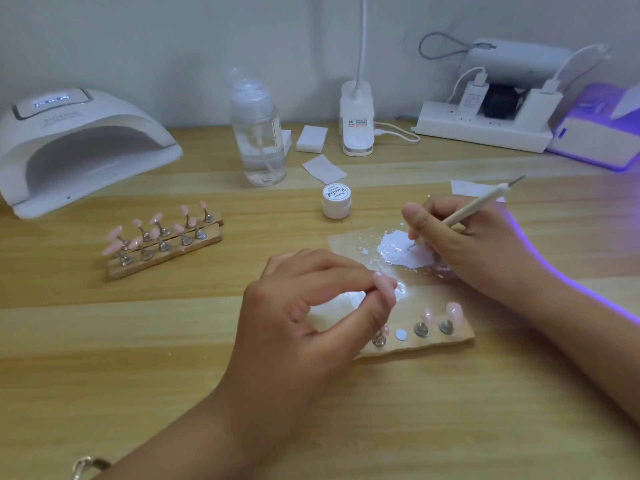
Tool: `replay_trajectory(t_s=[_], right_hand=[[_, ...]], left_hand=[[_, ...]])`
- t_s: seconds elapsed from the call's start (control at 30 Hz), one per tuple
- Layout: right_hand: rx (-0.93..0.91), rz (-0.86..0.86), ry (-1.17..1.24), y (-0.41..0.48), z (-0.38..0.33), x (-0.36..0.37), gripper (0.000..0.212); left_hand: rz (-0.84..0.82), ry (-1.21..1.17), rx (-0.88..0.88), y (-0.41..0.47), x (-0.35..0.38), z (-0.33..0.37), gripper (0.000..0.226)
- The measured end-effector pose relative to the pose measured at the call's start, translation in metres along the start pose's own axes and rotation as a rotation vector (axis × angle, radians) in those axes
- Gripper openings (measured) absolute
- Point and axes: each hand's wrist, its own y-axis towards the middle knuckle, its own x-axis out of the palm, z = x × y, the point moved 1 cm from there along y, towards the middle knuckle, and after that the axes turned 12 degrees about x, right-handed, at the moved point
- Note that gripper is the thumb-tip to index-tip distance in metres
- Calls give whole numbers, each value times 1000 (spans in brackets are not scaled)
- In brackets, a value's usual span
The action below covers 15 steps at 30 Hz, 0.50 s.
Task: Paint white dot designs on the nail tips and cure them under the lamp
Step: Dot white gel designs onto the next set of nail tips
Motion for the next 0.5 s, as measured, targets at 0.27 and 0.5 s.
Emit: replay_trajectory(t_s=[0.27, 0.5], right_hand=[[-17, 73, 138, -1, -5, -4, 42], [-213, 26, 452, -18, -41, -9, 40]], left_hand=[[-1, 1, 15, 0, 1, 0, 11], [23, -40, -59, 0, 1, -2, 5]])
